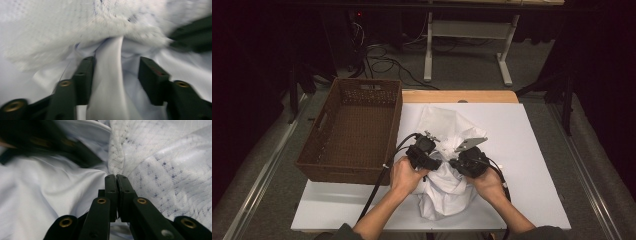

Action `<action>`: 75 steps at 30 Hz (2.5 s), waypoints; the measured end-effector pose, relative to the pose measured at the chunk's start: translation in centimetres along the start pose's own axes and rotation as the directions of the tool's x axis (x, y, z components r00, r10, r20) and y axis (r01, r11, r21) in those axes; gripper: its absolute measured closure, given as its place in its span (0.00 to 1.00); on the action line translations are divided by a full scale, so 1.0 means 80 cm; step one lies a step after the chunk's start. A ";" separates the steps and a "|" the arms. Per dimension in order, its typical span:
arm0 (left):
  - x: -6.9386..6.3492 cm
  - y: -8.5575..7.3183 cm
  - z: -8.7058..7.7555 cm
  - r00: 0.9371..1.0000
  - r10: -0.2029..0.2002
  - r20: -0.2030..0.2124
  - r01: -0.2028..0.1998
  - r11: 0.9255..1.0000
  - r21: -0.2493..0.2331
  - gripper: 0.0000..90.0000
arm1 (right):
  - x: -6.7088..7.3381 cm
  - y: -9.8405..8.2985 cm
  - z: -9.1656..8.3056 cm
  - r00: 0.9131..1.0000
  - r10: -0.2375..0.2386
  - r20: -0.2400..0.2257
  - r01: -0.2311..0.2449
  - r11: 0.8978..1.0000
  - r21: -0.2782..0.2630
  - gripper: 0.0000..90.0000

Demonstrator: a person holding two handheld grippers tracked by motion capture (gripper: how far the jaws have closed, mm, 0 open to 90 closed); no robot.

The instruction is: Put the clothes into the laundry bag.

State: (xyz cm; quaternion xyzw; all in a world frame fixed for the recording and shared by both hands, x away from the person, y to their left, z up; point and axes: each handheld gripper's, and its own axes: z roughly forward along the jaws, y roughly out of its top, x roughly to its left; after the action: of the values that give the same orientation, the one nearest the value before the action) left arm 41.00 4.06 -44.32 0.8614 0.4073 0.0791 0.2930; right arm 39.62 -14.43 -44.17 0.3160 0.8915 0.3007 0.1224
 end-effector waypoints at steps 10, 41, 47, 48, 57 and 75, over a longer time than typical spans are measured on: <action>0.014 -0.046 -0.010 0.996 -0.074 0.049 0.073 0.997 0.025 0.62 | -0.002 -0.001 0.011 0.999 -0.039 0.034 0.037 0.998 0.050 0.99; -0.002 0.006 0.053 0.995 -0.014 0.100 0.009 0.999 0.045 0.94 | 0.005 -0.003 -0.016 1.000 -0.025 0.016 0.026 0.998 -0.061 0.99; -0.001 -0.005 0.020 1.000 0.025 0.015 -0.026 0.998 0.058 0.68 | 0.000 -0.008 -0.016 0.999 0.001 0.035 0.001 0.998 -0.064 0.96; 0.000 -0.008 0.013 1.000 0.021 0.016 -0.022 0.999 0.047 0.64 | 0.002 -0.008 -0.016 0.999 -0.005 0.041 0.007 0.998 -0.063 0.95; 0.006 -0.029 -0.020 0.999 0.000 0.044 0.001 1.000 -0.005 0.56 | -0.002 -0.001 -0.024 0.997 0.025 0.078 -0.018 0.996 -0.092 0.78; 0.030 -0.035 -0.063 0.998 -0.060 0.011 0.060 0.997 -0.053 0.54 | 0.044 0.026 -0.009 0.992 -0.105 0.070 0.108 0.993 -0.049 0.75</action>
State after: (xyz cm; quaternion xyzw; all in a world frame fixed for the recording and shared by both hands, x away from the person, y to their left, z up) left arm 38.83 9.45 -42.03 0.8410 0.4293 0.0768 0.3201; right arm 37.67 -11.21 -42.44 0.2746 0.8941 0.3065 0.1765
